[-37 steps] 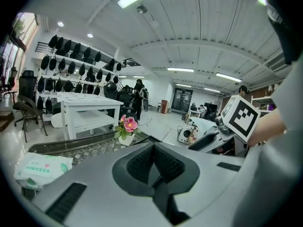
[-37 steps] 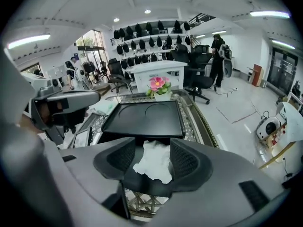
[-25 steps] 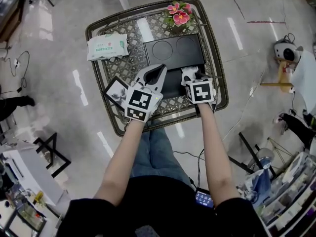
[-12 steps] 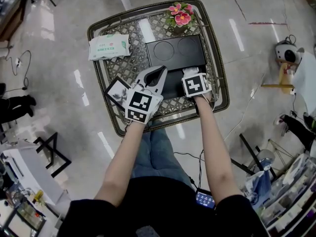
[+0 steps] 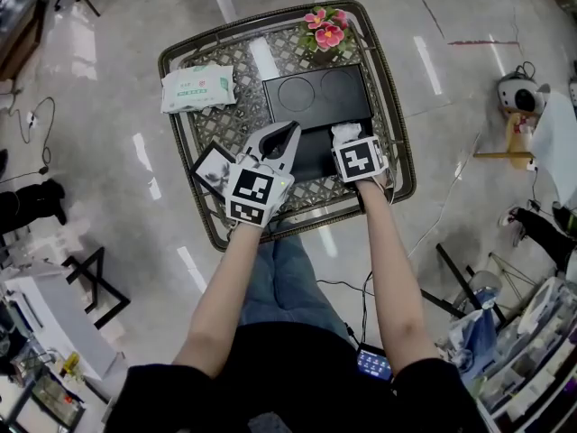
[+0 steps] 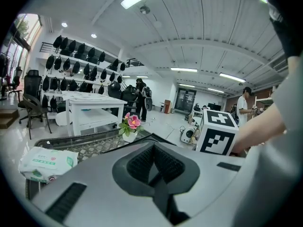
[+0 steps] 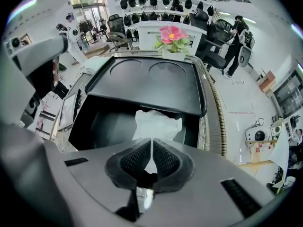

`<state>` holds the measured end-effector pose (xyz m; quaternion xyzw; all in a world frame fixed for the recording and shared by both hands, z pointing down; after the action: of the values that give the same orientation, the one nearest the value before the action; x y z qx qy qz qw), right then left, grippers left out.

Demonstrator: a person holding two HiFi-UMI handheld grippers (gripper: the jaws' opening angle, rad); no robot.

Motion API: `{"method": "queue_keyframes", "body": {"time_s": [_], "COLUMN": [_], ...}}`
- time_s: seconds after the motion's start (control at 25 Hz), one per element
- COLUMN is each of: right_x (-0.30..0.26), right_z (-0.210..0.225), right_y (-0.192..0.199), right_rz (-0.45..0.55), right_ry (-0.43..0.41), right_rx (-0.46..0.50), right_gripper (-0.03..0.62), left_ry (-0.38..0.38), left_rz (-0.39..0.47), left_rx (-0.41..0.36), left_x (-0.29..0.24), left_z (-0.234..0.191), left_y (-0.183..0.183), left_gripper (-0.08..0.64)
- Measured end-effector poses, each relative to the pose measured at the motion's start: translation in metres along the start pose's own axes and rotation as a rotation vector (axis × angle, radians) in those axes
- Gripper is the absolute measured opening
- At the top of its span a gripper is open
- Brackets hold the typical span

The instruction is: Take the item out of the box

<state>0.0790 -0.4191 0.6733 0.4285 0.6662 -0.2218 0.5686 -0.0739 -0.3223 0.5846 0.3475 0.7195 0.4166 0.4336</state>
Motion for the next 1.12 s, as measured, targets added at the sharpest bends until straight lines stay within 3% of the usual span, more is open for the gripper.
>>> {"method": "queue_keyframes", "body": {"time_s": [0.16, 0.52, 0.68, 0.92, 1.12], "right_x": [0.021, 0.116, 0.168, 0.249, 0.294], "right_z": [0.002, 0.022, 0.032, 0.042, 0.042], "right_y": [0.001, -0.001, -0.003, 0.003, 0.017], "right_rz": [0.055, 0.331, 0.541, 0.918, 1.126], "right_ry": [-0.014, -0.064, -0.088, -0.043, -0.007], "right_rx": [-0.023, -0.181, -0.25, -0.318, -0.393], "right_gripper": [0.017, 0.017, 0.017, 0.017, 0.018], "left_ry": [0.0, 0.009, 0.017, 0.025, 0.03], "left_rz": [0.012, 0.075, 0.103, 0.167, 0.212], "left_rx": [-0.006, -0.07, -0.109, -0.17, -0.234], "left_x": [0.006, 0.031, 0.048, 0.073, 0.094], "left_z": [0.002, 0.016, 0.025, 0.04, 0.055], "left_y": [-0.009, -0.054, -0.079, -0.116, -0.141], "left_gripper": [0.018, 0.018, 0.018, 0.018, 0.018]}}
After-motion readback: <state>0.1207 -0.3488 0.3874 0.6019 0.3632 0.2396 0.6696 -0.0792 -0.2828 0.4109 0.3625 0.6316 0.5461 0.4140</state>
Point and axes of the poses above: the fingertips, and each gripper's own axes: x backward along the fingers, z to its right, y out of its underside, the point moved 7 cm from there along x, backward along the fingers, and after that the axes turned 13 degrees about y, right-handed, at the moved point
